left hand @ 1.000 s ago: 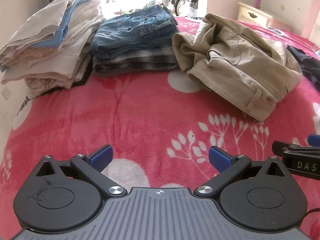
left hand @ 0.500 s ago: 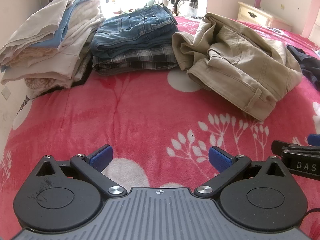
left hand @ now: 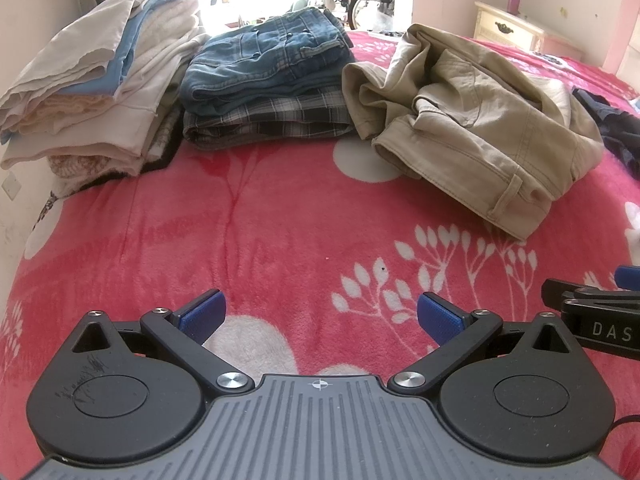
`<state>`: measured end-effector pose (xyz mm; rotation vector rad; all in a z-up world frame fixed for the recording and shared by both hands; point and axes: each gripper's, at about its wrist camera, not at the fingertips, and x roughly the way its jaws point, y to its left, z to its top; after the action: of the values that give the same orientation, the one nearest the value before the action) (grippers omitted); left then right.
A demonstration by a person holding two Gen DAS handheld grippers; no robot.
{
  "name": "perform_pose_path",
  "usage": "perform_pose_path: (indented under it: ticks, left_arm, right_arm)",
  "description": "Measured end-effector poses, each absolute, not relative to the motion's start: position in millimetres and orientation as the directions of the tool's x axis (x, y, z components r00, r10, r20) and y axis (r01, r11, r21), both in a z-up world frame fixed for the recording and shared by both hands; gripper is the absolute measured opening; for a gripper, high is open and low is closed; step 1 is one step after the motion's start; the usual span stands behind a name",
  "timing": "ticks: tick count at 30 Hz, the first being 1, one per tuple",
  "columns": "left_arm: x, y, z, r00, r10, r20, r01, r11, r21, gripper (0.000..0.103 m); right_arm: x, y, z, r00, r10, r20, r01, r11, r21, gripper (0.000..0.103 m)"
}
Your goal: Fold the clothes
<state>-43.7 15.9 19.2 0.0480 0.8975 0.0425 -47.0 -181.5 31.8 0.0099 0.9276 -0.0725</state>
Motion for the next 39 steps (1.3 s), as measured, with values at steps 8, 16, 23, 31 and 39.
perform_pose_path:
  ticks: [8,16,23,31,39]
  left_arm:
    - [-36,22,18,0.649,0.011,-0.761,0.002,1.000,0.017,0.103]
    - [20,47,15,0.681,-0.184,-0.708,0.063,0.979,-0.194,0.103]
    - [68,36,-9,0.699,-0.264,-0.665,0.181,0.964,-0.193,0.099]
    - [71,26,-28,0.693,-0.291,-0.659,0.290,0.950,-0.115,0.078]
    - [77,-2,-21,0.708,-0.354,-0.611,0.398,0.915,-0.069,0.082]
  right_arm:
    - [-42,-196,32,0.682,-0.037,-0.731,0.039,0.999,-0.015,0.086]
    - [-31,-179,14,0.825,0.060,-0.562,-0.216,0.953,-0.214,0.084]
    - [-9,-147,-20,0.858,0.081,-0.507,-0.308,0.872,-0.382,0.082]
    - [13,-167,-16,0.888,0.022,-0.460,-0.233,0.883,-0.408,0.028]
    - [23,-215,37,0.915,0.037,-0.401,-0.124,0.973,-0.194,0.023]
